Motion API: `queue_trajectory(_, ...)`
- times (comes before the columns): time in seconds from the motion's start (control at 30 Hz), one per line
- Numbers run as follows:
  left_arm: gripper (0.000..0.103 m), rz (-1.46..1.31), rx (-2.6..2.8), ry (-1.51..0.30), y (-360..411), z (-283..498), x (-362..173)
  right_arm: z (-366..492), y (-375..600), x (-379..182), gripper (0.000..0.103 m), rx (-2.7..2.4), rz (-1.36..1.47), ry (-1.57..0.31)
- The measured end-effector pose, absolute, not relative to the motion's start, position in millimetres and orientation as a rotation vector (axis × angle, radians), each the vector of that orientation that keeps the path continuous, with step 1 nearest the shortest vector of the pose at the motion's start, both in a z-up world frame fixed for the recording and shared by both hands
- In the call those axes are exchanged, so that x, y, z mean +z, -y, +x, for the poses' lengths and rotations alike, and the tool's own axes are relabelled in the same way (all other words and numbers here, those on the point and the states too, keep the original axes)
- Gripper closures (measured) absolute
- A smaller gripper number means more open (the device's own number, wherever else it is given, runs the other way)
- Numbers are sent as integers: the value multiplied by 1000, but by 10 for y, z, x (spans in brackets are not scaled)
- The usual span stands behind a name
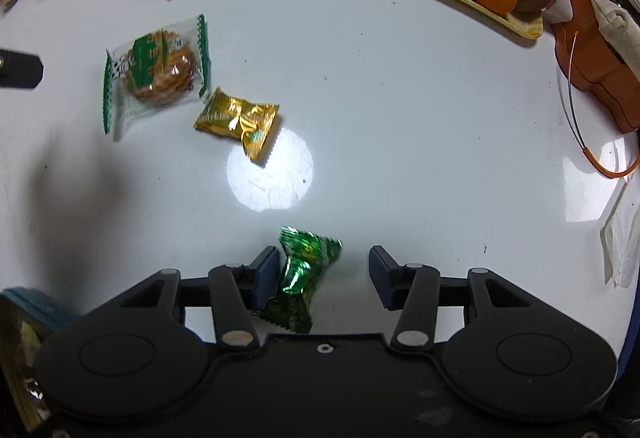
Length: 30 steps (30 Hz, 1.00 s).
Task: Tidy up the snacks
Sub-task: 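Grasp the green Meltykiss candy with the right gripper and lift it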
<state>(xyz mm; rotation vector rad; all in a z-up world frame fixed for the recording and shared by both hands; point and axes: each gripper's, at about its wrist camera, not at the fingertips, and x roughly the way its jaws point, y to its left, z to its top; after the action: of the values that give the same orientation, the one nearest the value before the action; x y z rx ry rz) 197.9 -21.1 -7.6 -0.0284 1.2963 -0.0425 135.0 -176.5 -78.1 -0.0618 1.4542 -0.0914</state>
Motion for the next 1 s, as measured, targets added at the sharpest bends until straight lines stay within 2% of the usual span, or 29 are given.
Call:
queue_trajectory(0.13,44,-48,-36,-1294,163,1988,-61,1447,1828,-791,55,-152,19,-1439)
queue_trajectory(0.5,44,-54,-36,-1286,145,1986,-45,1336,2141,-766,56,-186,317,-1549)
queue_trajectory(0.57,44,-44,-41,-1287,169,1983,-56,1318,2102,-796,58,-183,322,-1554)
queue_trajectory(0.63,44,-34,-42,-1287,188,1979,-68,1286,2014,-777,72,-193,274,-1533)
queue_trajectory(0.7,44,-28,-45,-1287,200,1980,-75,1285,1943,-743,82,-202,216,-1511)
queue_trajectory(1.0,44,-26,-58,-1245,215,1963,-20,1533,1833,-650,82,-281,188,-1335)
